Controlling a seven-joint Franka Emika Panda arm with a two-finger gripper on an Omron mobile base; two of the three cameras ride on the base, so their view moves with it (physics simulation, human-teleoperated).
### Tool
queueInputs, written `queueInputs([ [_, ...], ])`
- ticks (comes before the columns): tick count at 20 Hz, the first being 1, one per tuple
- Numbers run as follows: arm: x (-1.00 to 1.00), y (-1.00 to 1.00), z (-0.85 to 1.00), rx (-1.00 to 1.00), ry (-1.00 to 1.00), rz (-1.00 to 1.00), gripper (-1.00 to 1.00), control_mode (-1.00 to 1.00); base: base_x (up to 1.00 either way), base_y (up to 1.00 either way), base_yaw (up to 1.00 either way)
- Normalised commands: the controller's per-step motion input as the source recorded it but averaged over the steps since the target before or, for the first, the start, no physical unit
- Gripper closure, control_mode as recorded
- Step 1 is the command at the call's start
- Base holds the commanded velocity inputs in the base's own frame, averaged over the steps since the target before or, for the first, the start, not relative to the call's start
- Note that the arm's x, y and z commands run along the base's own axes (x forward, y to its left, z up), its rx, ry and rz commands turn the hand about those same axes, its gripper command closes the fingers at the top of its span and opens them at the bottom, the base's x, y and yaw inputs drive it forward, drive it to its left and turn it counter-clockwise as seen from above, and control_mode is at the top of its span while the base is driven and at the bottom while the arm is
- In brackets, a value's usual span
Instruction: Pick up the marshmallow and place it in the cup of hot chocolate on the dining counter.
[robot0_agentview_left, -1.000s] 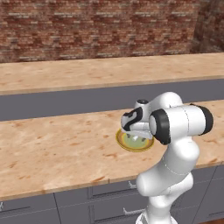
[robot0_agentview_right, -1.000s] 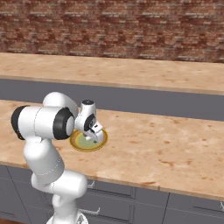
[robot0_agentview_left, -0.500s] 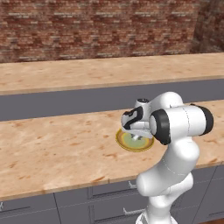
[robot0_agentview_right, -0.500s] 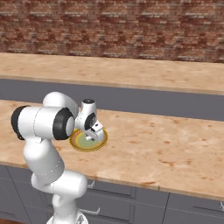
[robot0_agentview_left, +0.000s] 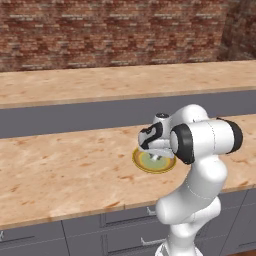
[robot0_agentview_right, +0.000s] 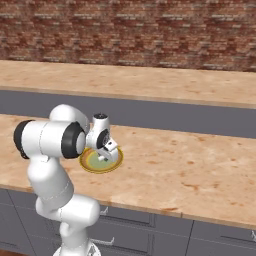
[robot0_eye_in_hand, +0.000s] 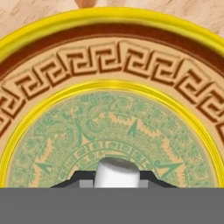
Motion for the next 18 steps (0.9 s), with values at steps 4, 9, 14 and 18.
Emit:
queueInputs([
  [4, -0.06, 0.04, -0.17, -0.01, -0.03, 0.00, 1.00, -1.00, 0.00, 0.00, 0.00],
  [9, -0.34, 0.00, 0.04, -0.04, -0.15, 0.01, 1.00, -1.00, 0.00, 0.00, 0.00],
  [14, -0.12, 0.00, 0.62, 0.00, -0.24, 0.00, 1.00, -1.00, 0.00, 0.00, 0.00],
  [18, 0.00, -0.06, 0.96, 0.00, -0.16, 0.02, 1.00, -1.00, 0.00, 0.00, 0.00],
])
